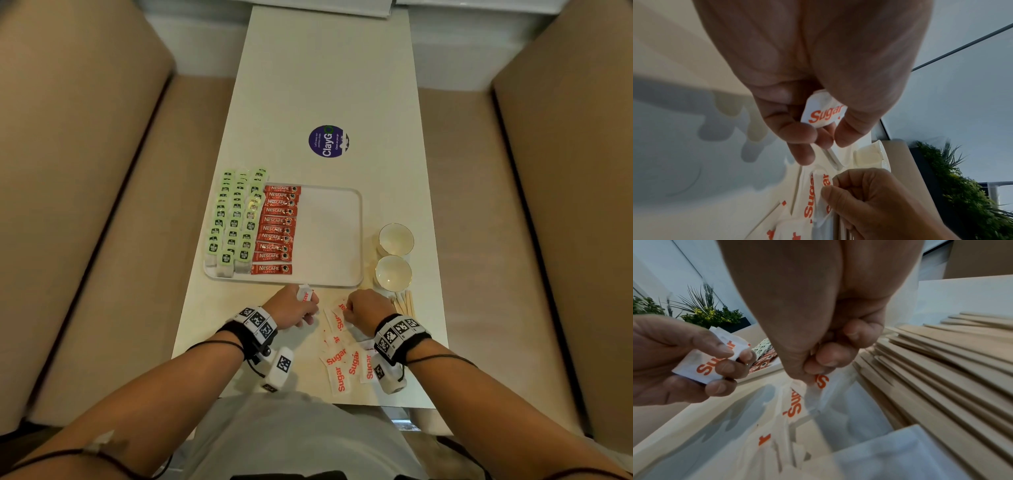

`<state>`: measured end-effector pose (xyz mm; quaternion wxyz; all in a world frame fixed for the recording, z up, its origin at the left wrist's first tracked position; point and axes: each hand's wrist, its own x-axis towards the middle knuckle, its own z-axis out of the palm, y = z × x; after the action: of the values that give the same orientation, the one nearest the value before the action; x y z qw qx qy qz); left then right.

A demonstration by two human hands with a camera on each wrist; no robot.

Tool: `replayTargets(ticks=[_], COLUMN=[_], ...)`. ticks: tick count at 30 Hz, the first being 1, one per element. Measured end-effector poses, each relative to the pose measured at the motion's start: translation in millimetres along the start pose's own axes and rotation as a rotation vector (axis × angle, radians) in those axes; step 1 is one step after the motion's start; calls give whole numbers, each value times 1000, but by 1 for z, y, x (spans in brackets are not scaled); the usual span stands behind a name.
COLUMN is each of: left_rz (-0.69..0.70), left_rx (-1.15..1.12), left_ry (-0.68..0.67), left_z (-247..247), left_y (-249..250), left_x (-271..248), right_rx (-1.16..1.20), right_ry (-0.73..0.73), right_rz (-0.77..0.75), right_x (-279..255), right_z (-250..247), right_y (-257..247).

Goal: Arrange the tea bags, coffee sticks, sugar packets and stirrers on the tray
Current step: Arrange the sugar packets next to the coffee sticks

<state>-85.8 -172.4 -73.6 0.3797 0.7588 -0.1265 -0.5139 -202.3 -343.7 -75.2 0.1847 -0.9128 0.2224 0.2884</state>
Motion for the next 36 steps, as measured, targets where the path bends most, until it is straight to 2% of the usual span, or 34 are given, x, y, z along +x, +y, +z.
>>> replayTargets(ticks=[4, 10, 15, 19, 22, 26, 30, 36], left_rz=[26, 93, 153, 249, 265, 286, 301, 244], left_rx=[101, 102, 149, 280, 337, 429, 405, 270], left_ry=[28, 69, 53, 5, -45, -57, -30, 27], left_z=[0, -1, -9, -18, -27, -35, -39, -38], left_y=[-3, -2, 2, 9, 10, 13, 15, 10], left_x=[4, 8, 9, 4, 7, 7, 6, 8], right_rx=[76, 363, 484, 500, 472, 568, 591, 733], right_ry=[67, 153, 174, 140, 116, 52, 33, -22], right_rz=[-41, -161, -169, -171, -218, -251, -218, -235], right_x=[-5, -5, -6, -5, -6, -4, 2, 9], right_z=[-5, -10, -12, -12, -13, -13, -17, -22], right_y=[-1, -13, -17, -17, -21, -25, -27, -30])
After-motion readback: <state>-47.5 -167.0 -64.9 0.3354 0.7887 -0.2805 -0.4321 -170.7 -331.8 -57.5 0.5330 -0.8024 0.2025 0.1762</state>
